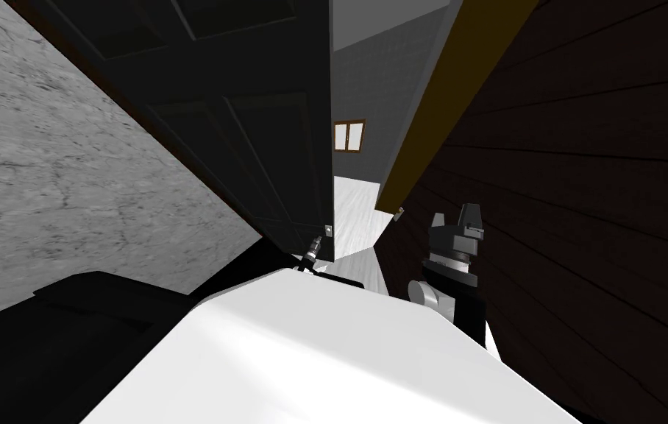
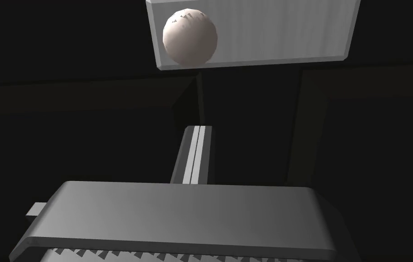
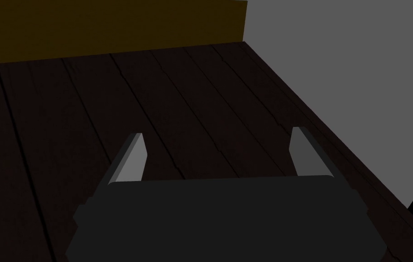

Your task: Push the door open

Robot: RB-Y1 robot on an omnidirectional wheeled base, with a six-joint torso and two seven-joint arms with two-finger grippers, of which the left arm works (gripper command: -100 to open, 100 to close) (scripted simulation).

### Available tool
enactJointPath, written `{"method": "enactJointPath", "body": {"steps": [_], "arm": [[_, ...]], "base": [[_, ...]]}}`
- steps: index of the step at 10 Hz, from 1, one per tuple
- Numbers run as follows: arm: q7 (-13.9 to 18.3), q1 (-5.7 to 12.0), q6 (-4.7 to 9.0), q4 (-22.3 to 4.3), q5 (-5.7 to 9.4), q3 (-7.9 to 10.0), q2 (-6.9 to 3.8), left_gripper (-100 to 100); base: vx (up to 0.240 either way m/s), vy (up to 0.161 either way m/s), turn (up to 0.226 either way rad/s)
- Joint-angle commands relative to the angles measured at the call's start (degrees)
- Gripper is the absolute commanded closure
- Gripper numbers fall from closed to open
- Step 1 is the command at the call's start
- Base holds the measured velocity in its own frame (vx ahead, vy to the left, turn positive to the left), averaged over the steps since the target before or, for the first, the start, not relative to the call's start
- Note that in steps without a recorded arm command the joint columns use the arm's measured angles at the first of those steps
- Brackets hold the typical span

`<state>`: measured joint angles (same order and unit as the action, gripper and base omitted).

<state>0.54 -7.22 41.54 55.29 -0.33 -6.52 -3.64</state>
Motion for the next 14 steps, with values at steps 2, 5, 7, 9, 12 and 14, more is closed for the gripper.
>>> {"method": "enactJointPath", "body": {"steps": [2,5,7,9,12,14], "arm": [[-0.1,-1.24,0.17,1.0,0.62,0.58,0.94,-100],[-0.3,-1.36,0.49,0.9,0.81,0.93,0.84,-100],[-0.4,-1.21,0.72,0.6,0.87,1.10,0.62,-100],[-0.5,-1.00,1.07,0.2,0.95,1.37,0.56,-100],[-0.7,-0.64,1.63,-0.4,1.08,1.80,1.08,-100],[-0.8,-0.66,1.65,-0.4,1.09,1.84,1.31,-100]], "base": [[-0.196,-0.144,0.097],[-0.079,-0.093,0.027],[0.179,-0.012,-0.015],[0.218,0.017,-0.018],[0.217,-0.021,-0.028],[0.134,-0.003,-0.002]]}}
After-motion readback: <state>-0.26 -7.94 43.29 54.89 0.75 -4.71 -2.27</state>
